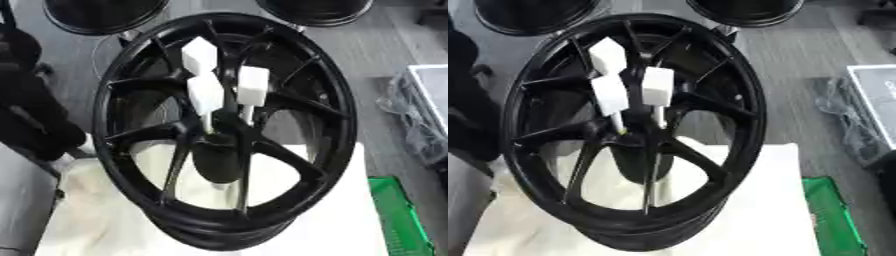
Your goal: Pull the pin out of the wheel hub.
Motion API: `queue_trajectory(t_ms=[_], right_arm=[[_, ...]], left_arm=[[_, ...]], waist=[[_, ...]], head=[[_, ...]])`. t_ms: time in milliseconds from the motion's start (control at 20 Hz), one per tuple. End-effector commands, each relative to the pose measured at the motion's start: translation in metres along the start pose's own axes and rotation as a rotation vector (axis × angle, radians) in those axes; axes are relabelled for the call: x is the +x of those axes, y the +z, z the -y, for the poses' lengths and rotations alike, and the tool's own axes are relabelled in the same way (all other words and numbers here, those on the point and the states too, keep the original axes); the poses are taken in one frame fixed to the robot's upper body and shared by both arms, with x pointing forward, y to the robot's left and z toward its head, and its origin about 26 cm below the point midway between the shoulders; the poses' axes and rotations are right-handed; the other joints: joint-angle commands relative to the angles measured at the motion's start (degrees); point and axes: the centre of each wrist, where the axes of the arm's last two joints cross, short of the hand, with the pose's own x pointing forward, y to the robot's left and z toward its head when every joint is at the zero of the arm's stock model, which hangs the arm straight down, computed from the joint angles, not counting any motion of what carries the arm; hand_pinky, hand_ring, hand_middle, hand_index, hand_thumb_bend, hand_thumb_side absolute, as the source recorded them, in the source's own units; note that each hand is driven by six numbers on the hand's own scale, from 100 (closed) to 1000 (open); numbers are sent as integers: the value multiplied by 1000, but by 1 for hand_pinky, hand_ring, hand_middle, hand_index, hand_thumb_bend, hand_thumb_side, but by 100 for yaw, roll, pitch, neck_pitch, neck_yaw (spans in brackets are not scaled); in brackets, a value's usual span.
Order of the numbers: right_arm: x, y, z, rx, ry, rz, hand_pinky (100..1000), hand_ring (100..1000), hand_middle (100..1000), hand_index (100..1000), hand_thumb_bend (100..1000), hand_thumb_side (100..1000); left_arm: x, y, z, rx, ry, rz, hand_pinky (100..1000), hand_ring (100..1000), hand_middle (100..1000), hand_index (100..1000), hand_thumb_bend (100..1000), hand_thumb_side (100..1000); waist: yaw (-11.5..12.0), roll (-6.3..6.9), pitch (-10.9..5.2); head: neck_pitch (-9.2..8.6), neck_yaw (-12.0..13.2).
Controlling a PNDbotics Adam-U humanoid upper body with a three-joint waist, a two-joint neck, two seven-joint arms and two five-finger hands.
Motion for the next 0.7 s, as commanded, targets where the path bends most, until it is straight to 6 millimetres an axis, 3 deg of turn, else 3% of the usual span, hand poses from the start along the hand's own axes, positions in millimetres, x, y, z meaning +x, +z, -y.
queue_trajectory(t_ms=[50, 100, 200, 250, 350, 400, 500, 700], right_arm=[[-14, 6, 4, -72, 105, -78, 711, 646, 425, 645, 100, 120], [-23, 8, 3, -49, 134, -108, 714, 652, 430, 650, 100, 119], [-44, 13, 2, 3, 176, -164, 767, 755, 509, 759, 100, 100], [-54, 15, 2, 27, 190, -191, 783, 783, 545, 800, 100, 145], [-73, 18, 2, 54, 239, -248, 815, 843, 652, 899, 100, 183], [-81, 20, 2, 61, 267, -277, 844, 884, 748, 953, 100, 199], [-90, 22, 1, 81, 323, -317, 873, 920, 820, 991, 100, 218], [-91, 22, 0, 68, 356, -361, 877, 931, 855, 1000, 100, 209]], left_arm=[[13, -5, -4, 13, 1, 49, 629, 741, 663, 768, 100, 836], [13, -5, -3, 13, 3, 50, 629, 741, 663, 768, 100, 836], [13, -5, -3, 12, 5, 50, 629, 741, 663, 768, 100, 841], [13, -5, -3, 13, 6, 49, 629, 741, 663, 768, 100, 837], [13, -5, -3, 16, 5, 49, 629, 741, 663, 768, 100, 836], [13, -5, -4, 17, 5, 50, 629, 741, 663, 768, 100, 836], [13, -5, -4, 18, 6, 51, 630, 741, 663, 768, 100, 837], [13, -5, -3, 13, 9, 51, 630, 742, 663, 769, 100, 838]], waist=[[4, -1, -103], [12, 2, -110], [32, 15, -105], [41, 22, -101], [60, 39, -87], [68, 48, -79], [72, 62, -68], [56, 67, -66]], head=[[-11, 14], [-11, 12], [-19, 13], [-25, 7], [-41, -26], [-44, -52], [-42, -120], [-47, -176]])
